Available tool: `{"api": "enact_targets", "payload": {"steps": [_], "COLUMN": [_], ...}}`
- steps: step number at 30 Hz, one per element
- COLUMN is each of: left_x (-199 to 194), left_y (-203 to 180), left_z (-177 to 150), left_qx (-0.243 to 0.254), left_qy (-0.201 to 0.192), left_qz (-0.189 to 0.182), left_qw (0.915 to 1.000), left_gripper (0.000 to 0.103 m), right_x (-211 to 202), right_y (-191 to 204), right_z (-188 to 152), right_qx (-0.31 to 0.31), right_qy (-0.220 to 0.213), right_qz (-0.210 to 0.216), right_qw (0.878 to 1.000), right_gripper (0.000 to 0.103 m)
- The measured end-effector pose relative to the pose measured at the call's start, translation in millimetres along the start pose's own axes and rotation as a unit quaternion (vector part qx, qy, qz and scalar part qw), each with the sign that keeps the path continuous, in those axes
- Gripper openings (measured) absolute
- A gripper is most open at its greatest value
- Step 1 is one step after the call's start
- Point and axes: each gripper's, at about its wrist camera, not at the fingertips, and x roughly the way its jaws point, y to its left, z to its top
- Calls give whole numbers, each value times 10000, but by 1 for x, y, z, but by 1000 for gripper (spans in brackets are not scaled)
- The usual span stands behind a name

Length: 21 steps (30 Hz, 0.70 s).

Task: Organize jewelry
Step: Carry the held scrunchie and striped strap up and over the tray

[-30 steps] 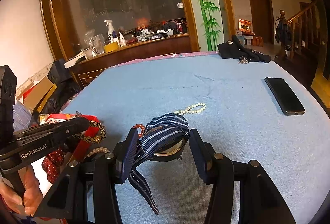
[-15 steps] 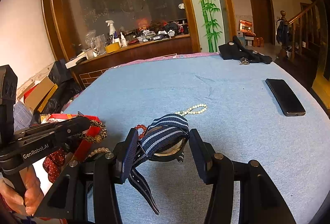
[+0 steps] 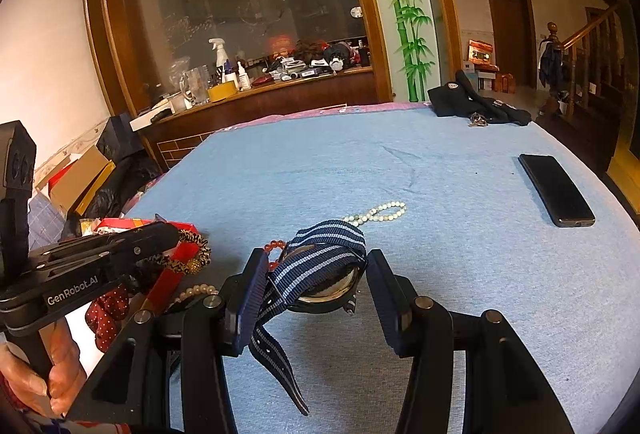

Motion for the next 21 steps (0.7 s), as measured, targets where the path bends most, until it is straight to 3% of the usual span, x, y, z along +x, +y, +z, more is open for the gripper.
{"api": "enact_targets", "payload": {"steps": [12,21], "left_x": [-13,-38], "left_y": [1,16], "left_z": [3,9], "left_qx": [53,-140], "left_qy": [-151,-435], "left_qz": [11,-53], "left_qw": [9999,9989], "left_gripper": [10,10], "right_x": [1,-10], "right_y": [3,29], "right_z": [0,-8], "right_qx": [32,117], "right_qy": [44,66], "right_qz": [90,340], "right_qw": [9999,9993], "right_gripper": [55,55]}}
